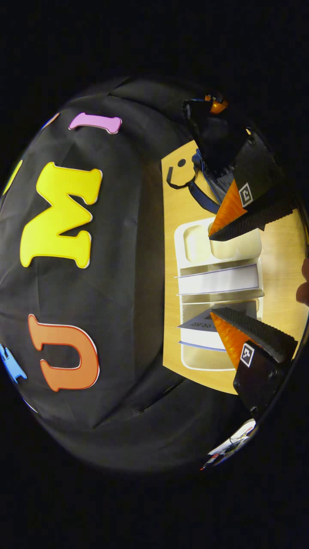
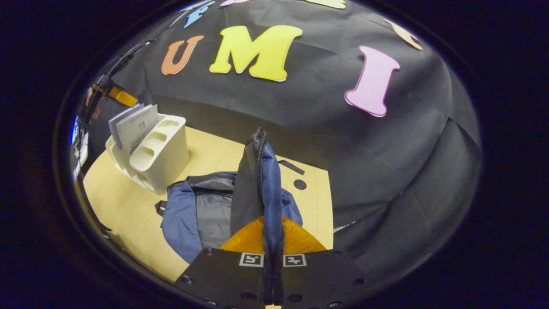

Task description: Open the schoolbag, grab two books from the bookshelf and put them into the schoolbag.

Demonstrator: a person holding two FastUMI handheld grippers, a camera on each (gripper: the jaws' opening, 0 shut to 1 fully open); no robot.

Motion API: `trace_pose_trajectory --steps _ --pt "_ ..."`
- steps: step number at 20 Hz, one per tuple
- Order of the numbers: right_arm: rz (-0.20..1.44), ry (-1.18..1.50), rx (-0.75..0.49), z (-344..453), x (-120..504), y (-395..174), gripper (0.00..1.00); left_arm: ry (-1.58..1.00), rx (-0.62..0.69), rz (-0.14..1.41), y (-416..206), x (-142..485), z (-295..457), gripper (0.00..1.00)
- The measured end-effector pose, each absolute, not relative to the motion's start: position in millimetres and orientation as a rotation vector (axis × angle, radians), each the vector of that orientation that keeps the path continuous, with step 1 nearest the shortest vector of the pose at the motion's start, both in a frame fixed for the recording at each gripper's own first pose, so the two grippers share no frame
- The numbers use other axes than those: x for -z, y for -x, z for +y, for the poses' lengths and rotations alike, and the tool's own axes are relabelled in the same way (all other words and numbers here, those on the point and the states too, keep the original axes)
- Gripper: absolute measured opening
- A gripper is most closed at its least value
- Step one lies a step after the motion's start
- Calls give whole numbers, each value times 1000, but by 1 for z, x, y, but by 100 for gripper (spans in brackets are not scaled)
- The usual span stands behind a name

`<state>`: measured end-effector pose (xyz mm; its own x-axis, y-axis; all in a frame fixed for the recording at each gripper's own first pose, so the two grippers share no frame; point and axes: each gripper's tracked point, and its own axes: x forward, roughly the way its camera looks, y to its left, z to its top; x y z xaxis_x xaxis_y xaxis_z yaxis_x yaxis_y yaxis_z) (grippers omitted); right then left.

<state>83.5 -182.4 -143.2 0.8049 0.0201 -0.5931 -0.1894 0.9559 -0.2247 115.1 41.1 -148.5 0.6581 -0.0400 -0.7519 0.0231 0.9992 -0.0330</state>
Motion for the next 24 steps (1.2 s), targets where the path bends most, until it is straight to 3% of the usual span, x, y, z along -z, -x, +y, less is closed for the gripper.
trace_pose_trajectory --steps 10,14,16,20,23,24 --pt "675 165 -133 -205 158 -87 1 24 59 1248 -122 218 35 98" --pt "679 118 -127 -208 159 -80 2 83 7 1370 -106 238 34 95" --pt "681 91 -119 -211 162 -76 2 115 -15 1417 -99 245 32 91" --pt "678 52 -111 -213 163 -69 4 120 -44 1466 -92 251 35 71" --pt "674 47 -113 -211 164 -67 2 123 -72 1485 -90 253 40 49" --pt "673 47 -113 -211 163 -66 2 126 -77 1488 -87 250 40 48"
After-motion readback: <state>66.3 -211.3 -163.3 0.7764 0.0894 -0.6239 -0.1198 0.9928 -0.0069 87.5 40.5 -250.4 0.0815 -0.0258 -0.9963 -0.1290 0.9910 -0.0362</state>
